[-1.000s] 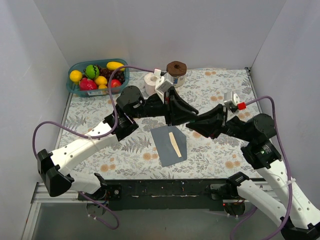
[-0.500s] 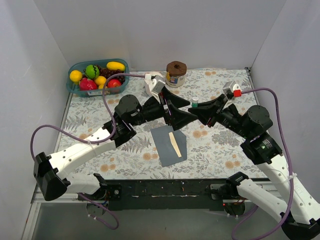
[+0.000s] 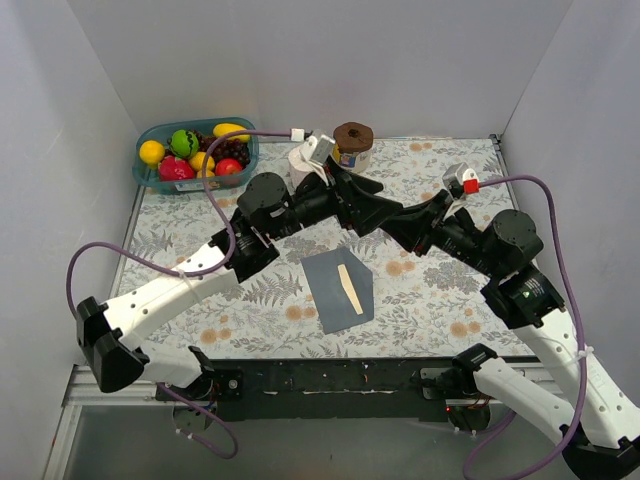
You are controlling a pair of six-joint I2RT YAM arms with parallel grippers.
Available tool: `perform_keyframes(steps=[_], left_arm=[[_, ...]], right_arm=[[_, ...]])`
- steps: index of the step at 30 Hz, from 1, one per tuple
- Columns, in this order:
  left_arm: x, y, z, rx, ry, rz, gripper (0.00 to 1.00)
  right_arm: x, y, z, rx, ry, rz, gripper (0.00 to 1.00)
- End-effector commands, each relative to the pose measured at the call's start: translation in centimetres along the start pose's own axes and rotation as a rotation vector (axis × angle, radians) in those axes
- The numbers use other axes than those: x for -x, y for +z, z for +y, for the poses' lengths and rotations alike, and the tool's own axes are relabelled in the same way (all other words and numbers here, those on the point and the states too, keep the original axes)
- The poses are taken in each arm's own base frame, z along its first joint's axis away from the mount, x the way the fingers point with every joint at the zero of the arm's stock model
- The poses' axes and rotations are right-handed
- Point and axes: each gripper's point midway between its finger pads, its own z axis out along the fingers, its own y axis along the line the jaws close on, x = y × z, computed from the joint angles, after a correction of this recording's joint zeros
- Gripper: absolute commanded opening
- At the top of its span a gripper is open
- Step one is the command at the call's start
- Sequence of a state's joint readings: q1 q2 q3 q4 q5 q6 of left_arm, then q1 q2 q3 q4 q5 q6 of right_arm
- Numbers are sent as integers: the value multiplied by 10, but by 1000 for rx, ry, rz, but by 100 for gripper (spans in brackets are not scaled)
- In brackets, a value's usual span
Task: Place the letter into the envelope and seal it
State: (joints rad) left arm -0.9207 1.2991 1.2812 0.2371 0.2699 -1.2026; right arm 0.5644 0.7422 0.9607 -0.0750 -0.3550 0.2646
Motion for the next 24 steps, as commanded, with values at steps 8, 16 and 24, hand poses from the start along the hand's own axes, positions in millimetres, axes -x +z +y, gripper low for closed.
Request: perform_keyframes(steps=[8, 16, 24], left_arm=[[-19, 6, 24, 113, -8, 71, 77], [-13, 5, 27, 135, 3, 50, 65], [-19, 9, 33, 155, 22, 73, 52]], right_arm=[[11, 2, 10, 51, -4, -18, 1], [5, 6, 10, 68, 0, 1, 1], [-3, 11, 4, 50, 9, 32, 1]])
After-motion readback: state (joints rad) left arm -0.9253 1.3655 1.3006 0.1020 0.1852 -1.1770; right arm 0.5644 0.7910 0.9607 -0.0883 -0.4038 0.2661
